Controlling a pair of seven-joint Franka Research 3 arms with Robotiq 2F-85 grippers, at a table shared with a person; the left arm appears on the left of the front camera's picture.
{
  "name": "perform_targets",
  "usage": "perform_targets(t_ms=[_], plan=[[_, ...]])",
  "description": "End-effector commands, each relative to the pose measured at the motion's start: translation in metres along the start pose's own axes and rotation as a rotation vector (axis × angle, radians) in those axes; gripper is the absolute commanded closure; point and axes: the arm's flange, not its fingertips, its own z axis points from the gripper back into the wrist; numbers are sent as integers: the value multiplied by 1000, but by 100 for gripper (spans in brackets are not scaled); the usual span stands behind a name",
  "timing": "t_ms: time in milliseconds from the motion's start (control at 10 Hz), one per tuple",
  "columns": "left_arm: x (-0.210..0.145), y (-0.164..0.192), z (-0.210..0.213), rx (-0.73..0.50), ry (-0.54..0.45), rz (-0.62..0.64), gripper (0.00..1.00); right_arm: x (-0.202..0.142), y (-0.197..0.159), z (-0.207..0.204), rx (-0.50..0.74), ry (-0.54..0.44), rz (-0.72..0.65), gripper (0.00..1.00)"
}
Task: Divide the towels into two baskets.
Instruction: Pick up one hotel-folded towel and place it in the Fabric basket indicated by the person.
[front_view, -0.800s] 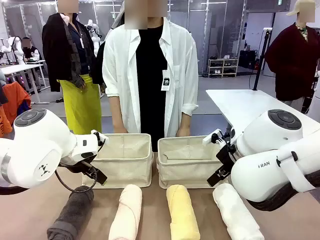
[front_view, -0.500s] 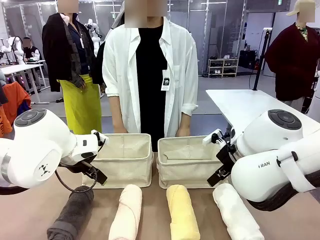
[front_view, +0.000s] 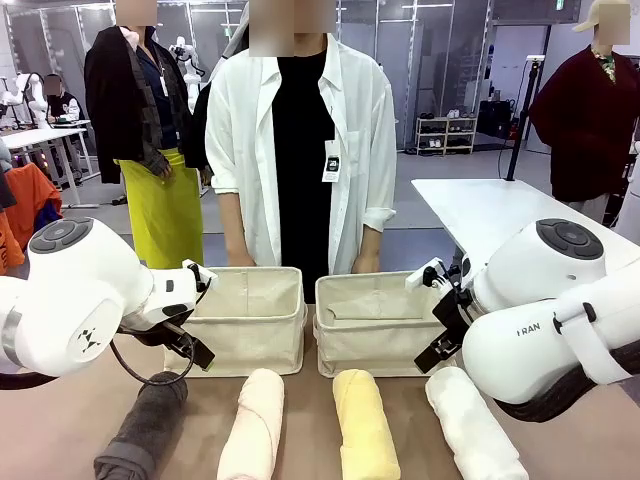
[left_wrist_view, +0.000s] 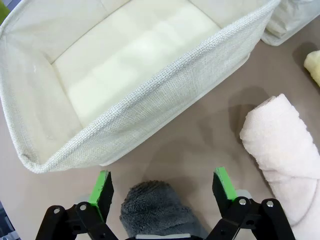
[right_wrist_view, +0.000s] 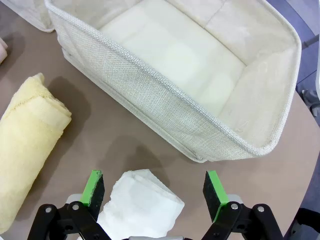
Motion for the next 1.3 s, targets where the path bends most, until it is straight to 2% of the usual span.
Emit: perform_targets(t_ms=[0, 200, 400, 500, 600, 700, 800, 900, 1200], plan=[[0, 0, 0, 0, 0, 1, 0, 0, 1, 0, 1, 0, -1, 0], [7, 5, 9, -9, 0, -23, 0, 8, -9, 14, 33, -6, -10, 0], [17, 21, 25, -126, 44, -26, 0, 24, -24, 32, 100, 52, -33, 0], [19, 30, 33, -171, 50, 0, 0, 30, -31, 40, 175, 49, -73, 0], [17, 40, 43, -278, 82, 4, 0, 32, -42, 50, 275, 47, -126, 0], [13, 56, 55, -437, 92, 38, 0, 32, -59, 56, 397, 55, -210, 0], [4, 75, 62, -543, 76, 97, 0, 27, -78, 62, 475, 60, -299, 0], [-6, 91, 69, -697, 24, 128, 0, 17, -97, 69, 551, 13, -400, 0], [-54, 148, 72, -967, -159, 337, 0, -39, -150, 80, 829, -89, -617, 0]])
